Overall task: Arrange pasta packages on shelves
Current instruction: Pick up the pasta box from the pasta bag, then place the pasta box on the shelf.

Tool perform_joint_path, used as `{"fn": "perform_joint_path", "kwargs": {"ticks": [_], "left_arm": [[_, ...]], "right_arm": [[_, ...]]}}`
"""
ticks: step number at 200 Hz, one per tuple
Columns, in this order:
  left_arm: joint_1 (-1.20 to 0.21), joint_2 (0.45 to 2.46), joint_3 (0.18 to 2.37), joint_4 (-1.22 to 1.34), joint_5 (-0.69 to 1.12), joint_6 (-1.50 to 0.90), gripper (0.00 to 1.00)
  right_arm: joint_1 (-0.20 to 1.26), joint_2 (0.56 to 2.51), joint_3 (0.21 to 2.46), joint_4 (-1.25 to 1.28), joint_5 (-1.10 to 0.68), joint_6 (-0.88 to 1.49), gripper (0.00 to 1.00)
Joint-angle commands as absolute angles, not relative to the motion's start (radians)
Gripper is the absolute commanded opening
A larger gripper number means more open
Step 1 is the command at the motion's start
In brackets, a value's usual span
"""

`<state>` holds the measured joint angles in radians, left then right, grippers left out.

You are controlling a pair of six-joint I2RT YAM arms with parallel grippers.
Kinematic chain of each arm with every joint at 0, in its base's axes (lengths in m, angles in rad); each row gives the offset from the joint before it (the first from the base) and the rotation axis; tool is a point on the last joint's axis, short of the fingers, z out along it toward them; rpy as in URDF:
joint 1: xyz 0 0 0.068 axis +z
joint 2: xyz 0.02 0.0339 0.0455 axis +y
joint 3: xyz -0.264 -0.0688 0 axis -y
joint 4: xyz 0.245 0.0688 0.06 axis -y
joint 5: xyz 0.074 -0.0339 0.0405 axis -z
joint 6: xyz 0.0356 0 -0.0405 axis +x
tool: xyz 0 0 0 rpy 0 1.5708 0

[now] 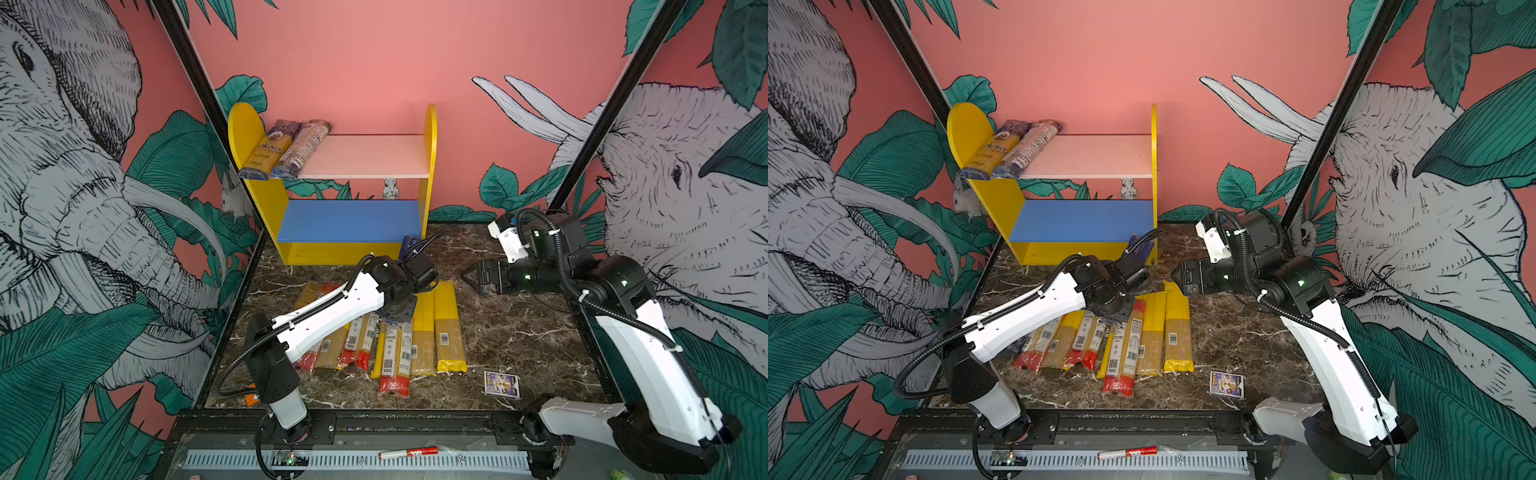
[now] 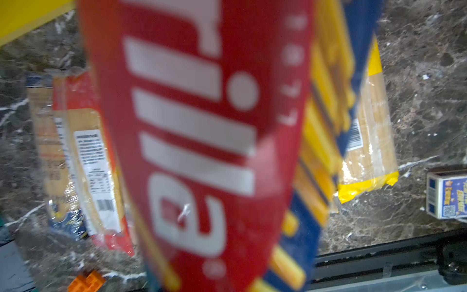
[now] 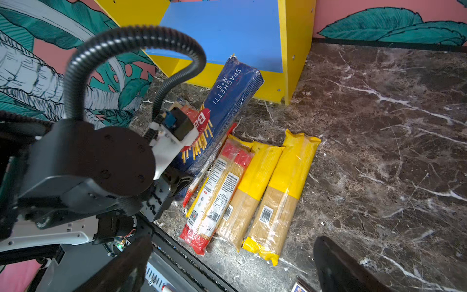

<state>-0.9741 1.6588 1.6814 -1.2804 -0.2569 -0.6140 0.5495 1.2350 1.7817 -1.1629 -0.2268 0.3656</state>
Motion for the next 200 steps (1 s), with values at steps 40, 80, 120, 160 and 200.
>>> {"fn": "perform_joint_path", "kwargs": {"ticks": [40, 80, 120, 160, 200], "left_arm": [[-0.947, 1.549, 2.13, -1.487, -0.613, -0.435, 0.0], [-0.92, 1.595, 2.4, -1.47, -0.794, -0.249, 0.0], [-0.818, 1.597, 2.457, -1.222, -0.874, -0.027, 0.0], [-0.708, 1.631, 2.454, -0.872, -0.896, 0.241, 0.0], [-0.551, 1.768, 2.588, -0.682, -0.8, 0.343, 0.0]], "right_arm": [[0.545, 1.295, 1.862, -1.087, -0.253, 0.364, 0.99], [0.545, 1.357, 1.932, -1.045, -0.254, 0.355, 0.99], [0.545, 1.496, 2.109, -1.043, -0.26, 0.326, 0.99], [0.547, 1.664, 2.295, -1.05, -0.279, 0.315, 0.99], [0.546, 1.787, 2.419, -1.049, -0.279, 0.322, 0.99]]}}
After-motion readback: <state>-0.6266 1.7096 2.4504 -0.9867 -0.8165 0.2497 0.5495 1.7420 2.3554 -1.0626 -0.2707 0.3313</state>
